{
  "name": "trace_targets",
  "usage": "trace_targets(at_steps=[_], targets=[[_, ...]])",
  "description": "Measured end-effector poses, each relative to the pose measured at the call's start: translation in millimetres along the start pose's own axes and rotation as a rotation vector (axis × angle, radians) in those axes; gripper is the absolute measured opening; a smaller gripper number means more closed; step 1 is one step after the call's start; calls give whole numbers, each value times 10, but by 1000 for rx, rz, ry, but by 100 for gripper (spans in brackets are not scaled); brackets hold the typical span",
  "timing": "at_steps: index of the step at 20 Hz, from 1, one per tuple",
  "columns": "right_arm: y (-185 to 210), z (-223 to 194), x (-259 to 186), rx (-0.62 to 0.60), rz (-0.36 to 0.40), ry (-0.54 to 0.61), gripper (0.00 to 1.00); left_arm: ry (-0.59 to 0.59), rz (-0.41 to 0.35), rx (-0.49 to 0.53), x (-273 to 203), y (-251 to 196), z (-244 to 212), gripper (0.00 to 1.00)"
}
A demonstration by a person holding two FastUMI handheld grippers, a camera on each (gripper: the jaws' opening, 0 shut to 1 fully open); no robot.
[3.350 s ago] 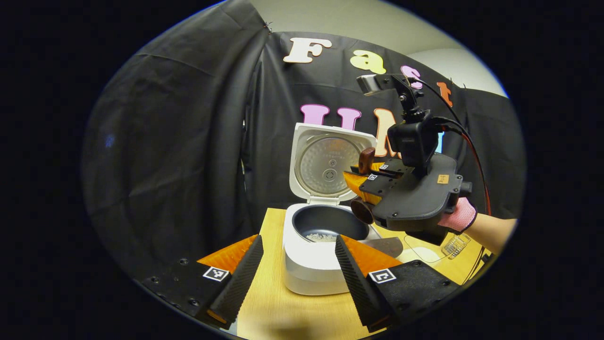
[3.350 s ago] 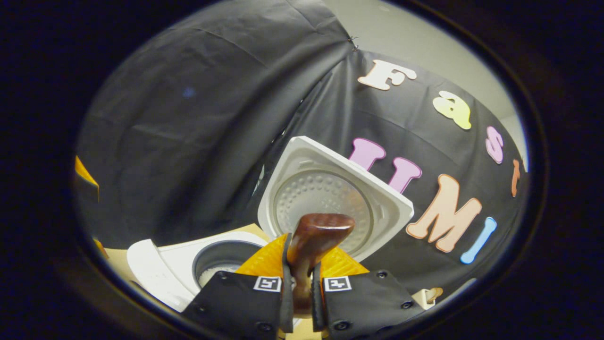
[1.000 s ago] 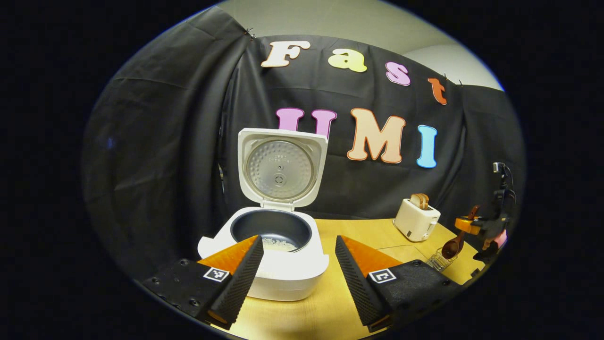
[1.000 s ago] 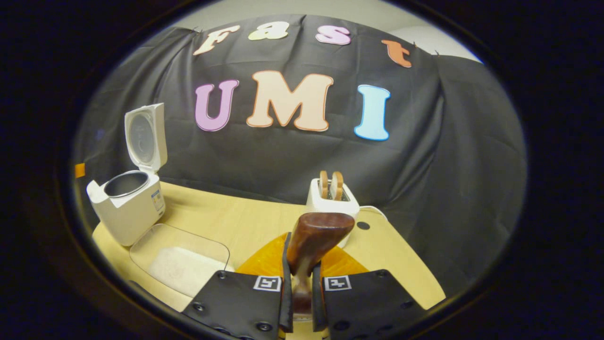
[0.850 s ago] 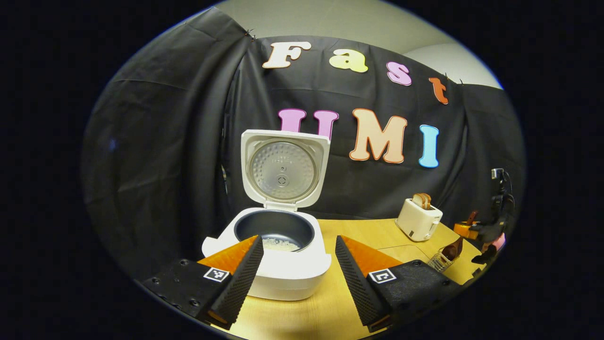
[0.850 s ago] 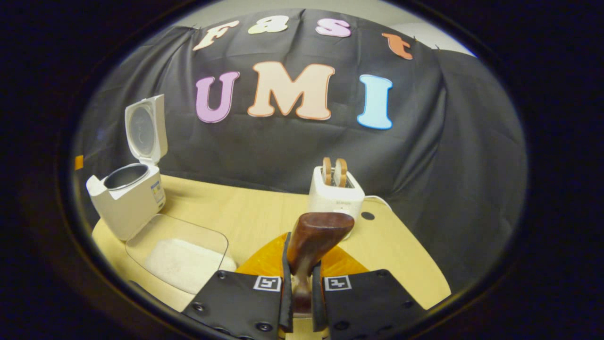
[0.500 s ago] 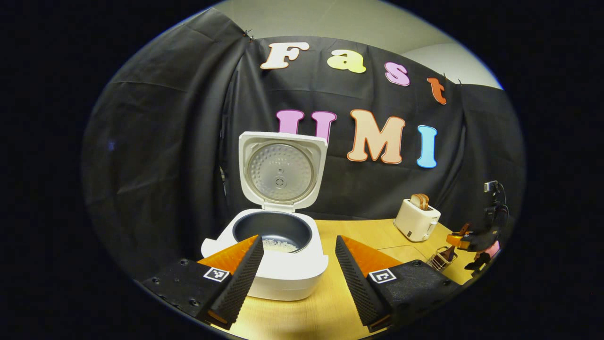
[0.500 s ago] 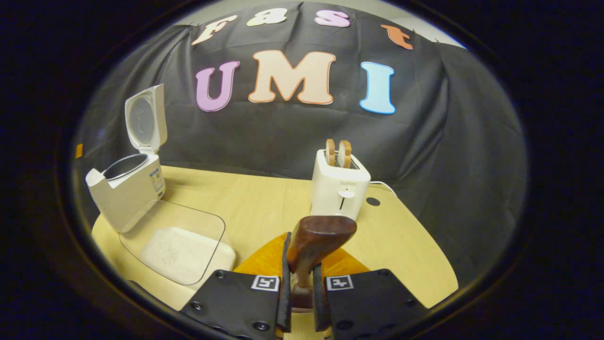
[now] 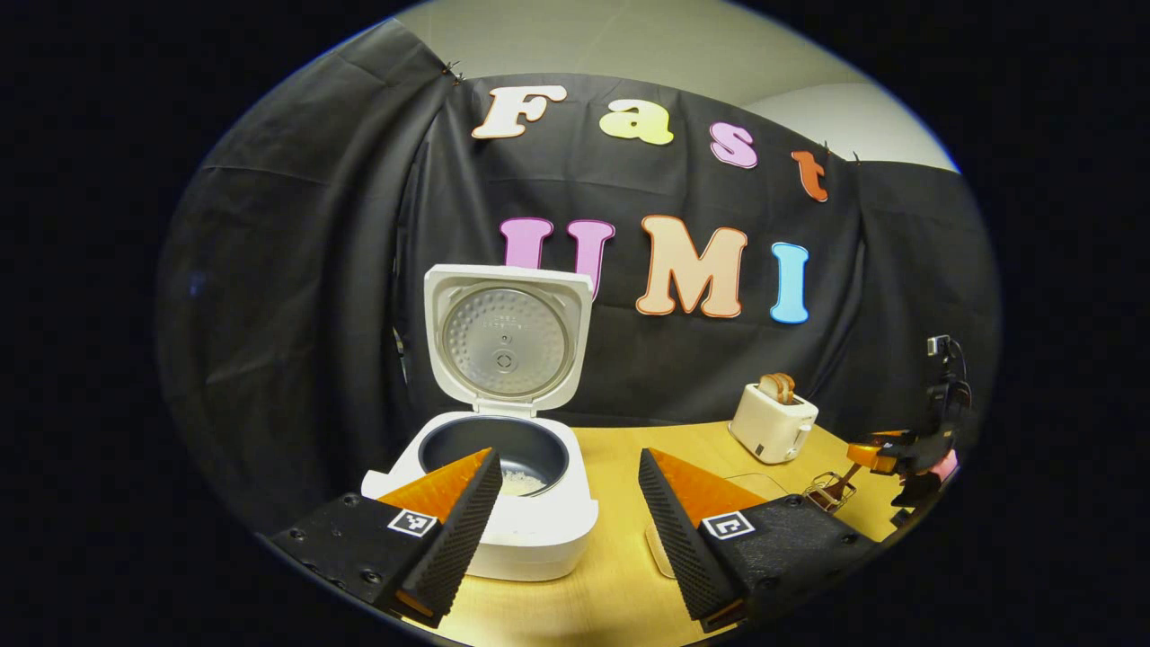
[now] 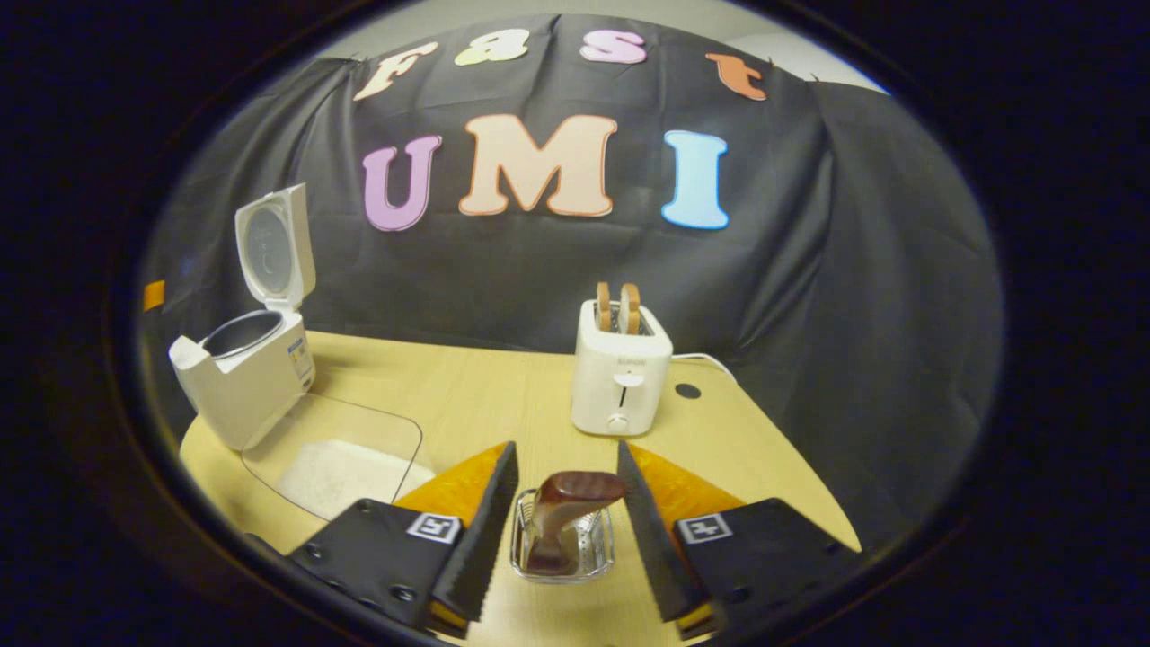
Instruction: Close the left gripper, press the button to open the rice cooker; take a wooden spoon from the chopstick holder with the right hand, scoop a spoonful of rice and pour it into the rice cooker, then put the wooden spoon back into the chopstick holder.
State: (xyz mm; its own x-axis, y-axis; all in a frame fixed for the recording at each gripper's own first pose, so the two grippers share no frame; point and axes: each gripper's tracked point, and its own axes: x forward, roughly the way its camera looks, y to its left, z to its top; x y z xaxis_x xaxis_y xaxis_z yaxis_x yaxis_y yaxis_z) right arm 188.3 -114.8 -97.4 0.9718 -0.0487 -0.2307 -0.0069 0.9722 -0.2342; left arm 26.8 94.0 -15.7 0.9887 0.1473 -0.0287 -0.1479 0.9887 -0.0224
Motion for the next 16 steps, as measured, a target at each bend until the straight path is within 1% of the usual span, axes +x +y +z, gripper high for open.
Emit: trace_targets(at_steps=[2,3,5,6,7,8,9,11,12,13,14,15,16], targets=[[-114,145,-118,-5,-27,-17,99,-9,-24,-25,36,-25,62,91],[-173,193,-176,-10,-42,-28,99,-15,-34,-33,58,-21,109,91],[-230,321,-317,-20,-64,-46,94,-29,-44,-38,127,13,215,91],[-241,398,-395,-22,-73,-60,92,-33,-48,-35,173,38,268,87],[-242,478,-459,-21,-80,-74,90,-39,-46,-29,218,77,335,91],[-217,540,-529,-15,-83,-86,87,-48,-42,-26,272,127,421,91],[-181,590,-594,-5,-80,-98,88,-59,-40,-27,317,166,515,91],[-96,676,-699,12,-79,-118,93,-83,-39,-19,428,238,697,91],[-48,704,-747,18,-78,-122,93,-100,-40,-9,506,280,816,91],[10,721,-792,28,-73,-124,93,-111,-40,0,572,321,914,87],[79,742,-835,41,-67,-126,93,-118,-37,4,653,389,1008,87],[149,754,-871,54,-61,-128,93,-123,-36,-2,730,441,1103,90],[214,771,-909,61,-59,-129,93,-125,-37,-11,822,492,1196,90]])
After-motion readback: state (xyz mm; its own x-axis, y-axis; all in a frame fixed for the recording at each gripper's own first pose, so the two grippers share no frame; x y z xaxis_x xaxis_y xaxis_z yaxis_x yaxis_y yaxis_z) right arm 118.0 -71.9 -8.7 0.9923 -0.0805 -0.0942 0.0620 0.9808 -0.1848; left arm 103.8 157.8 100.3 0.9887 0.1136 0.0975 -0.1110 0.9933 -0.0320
